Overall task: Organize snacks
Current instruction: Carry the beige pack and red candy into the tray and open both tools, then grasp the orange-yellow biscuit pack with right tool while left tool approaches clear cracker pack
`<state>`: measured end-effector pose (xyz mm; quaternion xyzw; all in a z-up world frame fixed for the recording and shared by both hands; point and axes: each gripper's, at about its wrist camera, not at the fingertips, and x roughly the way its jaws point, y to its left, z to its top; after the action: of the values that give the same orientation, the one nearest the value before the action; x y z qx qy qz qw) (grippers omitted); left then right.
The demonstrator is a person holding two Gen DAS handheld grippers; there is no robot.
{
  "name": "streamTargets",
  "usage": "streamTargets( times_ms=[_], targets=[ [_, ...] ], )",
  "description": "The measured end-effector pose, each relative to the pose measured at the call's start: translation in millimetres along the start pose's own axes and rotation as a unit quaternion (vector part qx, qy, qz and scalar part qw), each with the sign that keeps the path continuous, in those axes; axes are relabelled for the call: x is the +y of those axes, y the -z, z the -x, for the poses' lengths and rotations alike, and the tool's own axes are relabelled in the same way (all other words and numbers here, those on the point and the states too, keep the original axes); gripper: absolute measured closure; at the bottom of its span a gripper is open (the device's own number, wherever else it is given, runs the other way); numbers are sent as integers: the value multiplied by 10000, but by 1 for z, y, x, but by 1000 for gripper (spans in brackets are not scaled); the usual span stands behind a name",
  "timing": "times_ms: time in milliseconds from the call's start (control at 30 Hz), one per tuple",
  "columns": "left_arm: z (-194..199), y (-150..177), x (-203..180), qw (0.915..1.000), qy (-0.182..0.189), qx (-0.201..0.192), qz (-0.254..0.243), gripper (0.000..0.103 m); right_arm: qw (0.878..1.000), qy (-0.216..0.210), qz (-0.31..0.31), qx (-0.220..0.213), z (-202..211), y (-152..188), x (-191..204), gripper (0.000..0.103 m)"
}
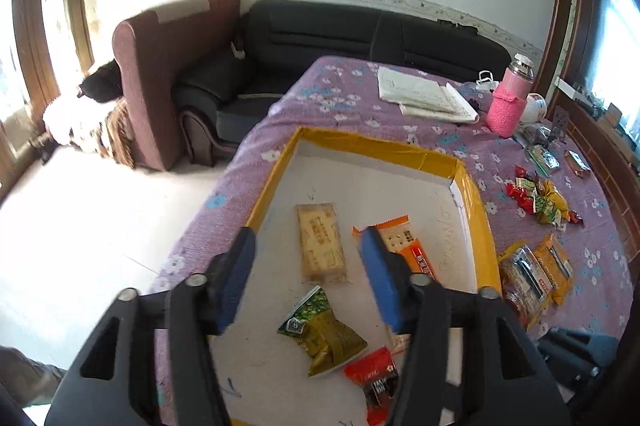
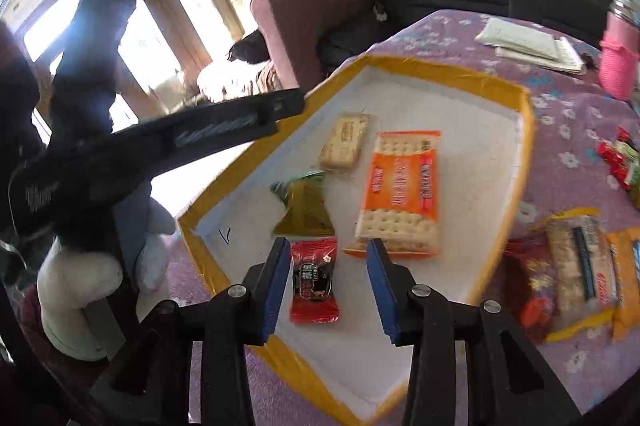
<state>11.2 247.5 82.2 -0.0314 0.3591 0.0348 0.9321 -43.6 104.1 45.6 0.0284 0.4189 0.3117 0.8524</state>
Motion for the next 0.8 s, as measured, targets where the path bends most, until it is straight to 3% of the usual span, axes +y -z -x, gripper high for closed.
streamTargets(
  times_ms=[67, 200, 467, 800],
  targets=[
    [26, 4, -9, 9989, -260, -367, -108, 21, 9998, 44, -114, -159, 17, 6, -10, 56],
    [58, 10, -27, 9964, -410, -694, -267, 20, 9984, 130, -398, -388, 42, 14, -30, 54],
    [84, 26, -61, 9974, -393, -488, -365, 20, 9939, 214, -863, -652, 84, 33, -68, 53],
    [79, 39, -91, 9979, -276, -169, -570, 20, 9856, 501, -1329, -915, 117, 47, -120, 47]
  ],
)
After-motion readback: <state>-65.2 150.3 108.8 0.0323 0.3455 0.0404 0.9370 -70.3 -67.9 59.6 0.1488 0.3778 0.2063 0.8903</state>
